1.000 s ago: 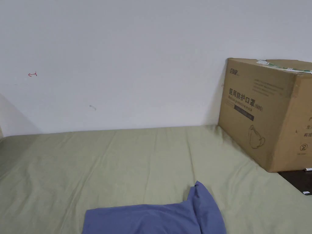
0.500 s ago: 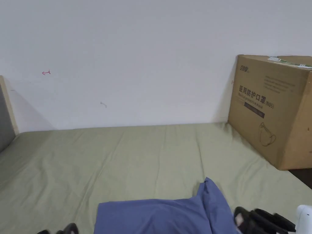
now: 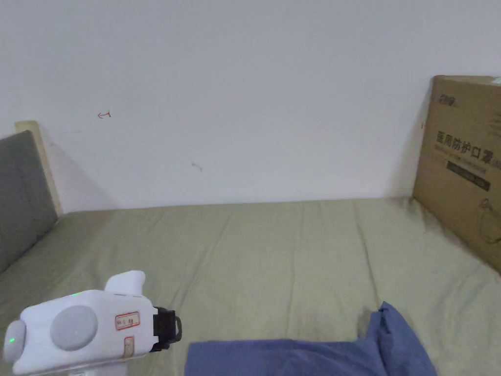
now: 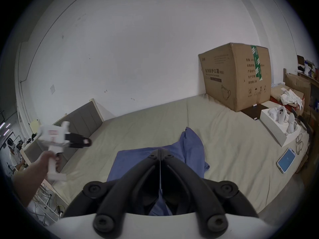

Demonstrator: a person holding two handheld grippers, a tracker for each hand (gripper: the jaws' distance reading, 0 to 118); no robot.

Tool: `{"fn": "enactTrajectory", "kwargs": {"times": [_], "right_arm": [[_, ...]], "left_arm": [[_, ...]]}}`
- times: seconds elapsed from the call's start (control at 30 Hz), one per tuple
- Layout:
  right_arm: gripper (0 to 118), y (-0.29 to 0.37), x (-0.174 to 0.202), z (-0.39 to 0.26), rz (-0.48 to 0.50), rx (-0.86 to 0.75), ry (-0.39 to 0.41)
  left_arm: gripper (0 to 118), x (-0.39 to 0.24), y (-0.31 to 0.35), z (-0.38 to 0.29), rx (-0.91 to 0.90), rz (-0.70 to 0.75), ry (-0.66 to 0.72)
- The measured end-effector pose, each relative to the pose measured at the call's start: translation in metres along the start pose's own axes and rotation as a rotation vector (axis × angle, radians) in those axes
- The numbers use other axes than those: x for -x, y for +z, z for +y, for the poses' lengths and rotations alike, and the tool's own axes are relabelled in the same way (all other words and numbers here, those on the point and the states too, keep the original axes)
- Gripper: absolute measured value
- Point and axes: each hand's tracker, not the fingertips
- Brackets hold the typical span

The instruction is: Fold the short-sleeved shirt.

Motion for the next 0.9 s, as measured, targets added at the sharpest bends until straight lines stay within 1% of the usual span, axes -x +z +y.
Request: {"fn": "enactTrajectory", "kwargs": {"times": [0.03,0.07,0.1,0.13,0.3,0.37,0.4,0.43,0.47,0.53,0.57,0.6,0.63,0.67,0.7,0.73,0.8,0.83,0.87,0.9], "right_arm": [[1,-0.008,-0.003,-0.002,-0.004,0.017,-0.006],[1,-0.015,-0.006,-0.003,-0.008,0.038,-0.012],[1,-0.023,-0.009,-0.005,-0.010,0.058,-0.017],[1,-0.030,-0.012,-0.007,-0.014,0.078,-0.022],[1,-0.059,-0.025,-0.016,-0.027,0.145,-0.034],[1,-0.067,-0.028,-0.020,-0.031,0.171,-0.032],[1,-0.071,-0.030,-0.022,-0.032,0.181,-0.032],[1,-0.075,-0.032,-0.024,-0.036,0.190,-0.033],[1,-0.078,-0.036,-0.027,-0.043,0.200,-0.036],[1,-0.084,-0.040,-0.031,-0.055,0.219,-0.053],[1,-0.086,-0.043,-0.033,-0.056,0.228,-0.073],[1,-0.086,-0.046,-0.034,-0.055,0.233,-0.092],[1,-0.087,-0.048,-0.035,-0.055,0.236,-0.105],[1,-0.087,-0.049,-0.036,-0.057,0.237,-0.109],[1,-0.088,-0.051,-0.036,-0.059,0.238,-0.109],[1,-0.088,-0.053,-0.036,-0.062,0.238,-0.109],[1,-0.092,-0.060,-0.031,-0.052,0.233,-0.115],[1,-0.098,-0.067,-0.026,-0.022,0.229,-0.141],[1,-0.108,-0.076,-0.017,0.012,0.232,-0.165],[1,-0.120,-0.085,-0.006,0.005,0.235,-0.167]], "left_arm": [[99,0.011,-0.029,0.008,0.031,0.013,0.043],[111,0.020,-0.054,0.014,0.059,0.071,0.041],[107,0.027,-0.075,0.018,0.065,0.144,0.022],[108,0.036,-0.099,0.022,0.099,0.170,0.013],[108,0.053,-0.170,0.029,0.170,0.199,-0.027],[108,0.052,-0.193,0.027,0.220,0.219,-0.089],[109,0.051,-0.204,0.025,0.238,0.242,-0.123],[113,0.051,-0.213,0.019,0.265,0.242,-0.148],[114,0.050,-0.220,0.011,0.288,0.239,-0.176],[112,0.041,-0.219,0.002,0.235,0.284,-0.242],[104,0.039,-0.215,0.002,0.231,0.288,-0.220],[93,0.036,-0.211,0.001,0.224,0.296,-0.212],[76,0.030,-0.206,-0.002,0.204,0.308,-0.219],[42,0.021,-0.199,-0.007,0.159,0.330,-0.241],[18,0.016,-0.192,-0.009,0.129,0.331,-0.257],[4,0.010,-0.186,-0.013,0.107,0.317,-0.272],[3,0.005,-0.183,-0.021,0.108,0.333,-0.293],[3,0.009,-0.181,-0.020,0.119,0.328,-0.284],[3,0.015,-0.176,-0.018,0.124,0.272,-0.255],[3,0.019,-0.172,-0.017,0.117,0.241,-0.194]]}}
